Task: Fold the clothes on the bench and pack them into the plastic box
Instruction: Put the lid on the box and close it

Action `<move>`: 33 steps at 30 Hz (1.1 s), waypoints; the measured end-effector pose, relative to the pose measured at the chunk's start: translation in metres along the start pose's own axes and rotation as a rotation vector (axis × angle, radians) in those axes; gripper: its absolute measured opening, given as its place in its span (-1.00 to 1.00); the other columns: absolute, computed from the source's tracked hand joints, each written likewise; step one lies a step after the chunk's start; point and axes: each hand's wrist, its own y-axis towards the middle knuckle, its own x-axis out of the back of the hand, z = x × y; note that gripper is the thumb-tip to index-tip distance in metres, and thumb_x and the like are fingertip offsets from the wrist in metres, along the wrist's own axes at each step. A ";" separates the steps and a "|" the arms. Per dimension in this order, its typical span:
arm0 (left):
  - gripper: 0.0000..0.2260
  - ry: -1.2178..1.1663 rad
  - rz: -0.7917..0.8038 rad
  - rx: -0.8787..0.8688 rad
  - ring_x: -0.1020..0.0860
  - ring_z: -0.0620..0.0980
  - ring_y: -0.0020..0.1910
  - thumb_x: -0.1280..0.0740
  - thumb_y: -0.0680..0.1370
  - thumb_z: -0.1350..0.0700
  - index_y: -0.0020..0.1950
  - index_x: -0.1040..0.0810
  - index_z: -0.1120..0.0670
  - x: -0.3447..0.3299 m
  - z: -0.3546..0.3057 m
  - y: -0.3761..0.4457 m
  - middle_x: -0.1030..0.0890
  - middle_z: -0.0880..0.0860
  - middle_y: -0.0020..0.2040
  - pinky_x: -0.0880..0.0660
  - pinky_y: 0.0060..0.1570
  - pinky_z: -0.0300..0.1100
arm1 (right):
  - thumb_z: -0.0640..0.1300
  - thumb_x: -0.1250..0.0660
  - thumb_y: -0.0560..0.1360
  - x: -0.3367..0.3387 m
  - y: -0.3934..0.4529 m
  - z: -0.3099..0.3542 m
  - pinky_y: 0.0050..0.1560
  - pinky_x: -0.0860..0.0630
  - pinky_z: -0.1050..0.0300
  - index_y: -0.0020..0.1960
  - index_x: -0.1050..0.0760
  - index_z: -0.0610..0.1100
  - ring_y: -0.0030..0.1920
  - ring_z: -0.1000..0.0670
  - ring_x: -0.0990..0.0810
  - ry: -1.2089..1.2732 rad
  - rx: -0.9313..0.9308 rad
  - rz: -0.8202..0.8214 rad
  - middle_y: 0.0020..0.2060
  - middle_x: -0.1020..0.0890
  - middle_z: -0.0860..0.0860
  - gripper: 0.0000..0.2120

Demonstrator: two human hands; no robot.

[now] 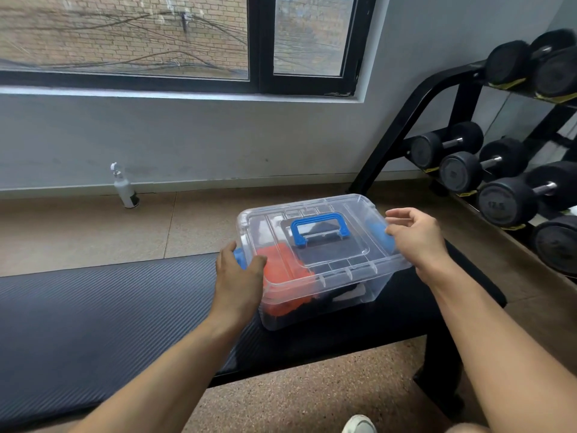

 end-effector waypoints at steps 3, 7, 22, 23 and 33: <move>-0.36 -0.047 -0.031 0.014 -0.44 0.13 0.38 -0.33 0.62 -0.02 0.62 -0.09 -0.02 0.001 0.001 -0.001 -0.33 0.11 0.52 -0.43 0.34 0.09 | -0.20 -0.39 0.54 -0.002 0.002 -0.003 -0.07 -0.59 0.03 0.22 -0.56 -0.04 0.16 -0.08 -0.59 0.050 -0.058 0.016 0.08 -0.62 0.00 -0.73; -0.36 -0.073 -0.071 -0.085 -0.39 -0.08 0.33 -0.36 0.62 0.10 0.62 -0.11 -0.03 0.000 -0.001 -0.004 -0.30 0.01 0.55 -0.48 0.14 -0.19 | -0.08 -0.44 0.52 -0.001 0.004 -0.006 0.05 -0.44 0.06 0.47 -0.40 -0.07 0.34 -0.13 -0.48 0.088 -0.166 -0.004 0.38 -0.49 -0.08 -0.46; -0.46 -0.058 0.024 -0.223 -0.49 -0.14 0.18 -0.26 0.67 0.15 0.61 -0.17 -0.10 -0.002 0.004 0.002 -0.40 -0.16 0.32 -0.53 -0.06 -0.29 | -0.15 -0.46 0.52 -0.001 -0.002 -0.003 -0.26 -0.55 0.11 0.32 -0.57 -0.10 -0.07 0.02 -0.59 0.219 -0.194 0.009 0.10 -0.62 -0.02 -0.63; -0.45 -0.050 0.037 -0.231 -0.50 -0.13 0.18 -0.28 0.66 0.13 0.61 -0.17 -0.11 -0.001 0.005 0.002 -0.40 -0.14 0.33 -0.56 0.01 -0.20 | -0.18 -0.46 0.52 -0.002 -0.002 -0.005 -0.23 -0.57 0.10 0.31 -0.59 -0.10 -0.08 0.04 -0.58 0.217 -0.176 -0.010 0.11 -0.62 -0.02 -0.64; -0.18 0.084 0.235 -0.301 -0.23 -0.16 0.47 -0.43 0.41 -0.25 0.60 -0.15 -0.20 0.001 0.008 0.000 -0.24 -0.07 0.60 -0.26 0.47 0.02 | -0.24 -0.50 0.48 0.007 0.007 -0.017 -0.25 -0.53 0.19 0.15 -0.59 -0.06 0.02 0.01 -0.65 0.242 -0.141 -0.275 0.03 -0.66 0.02 -0.72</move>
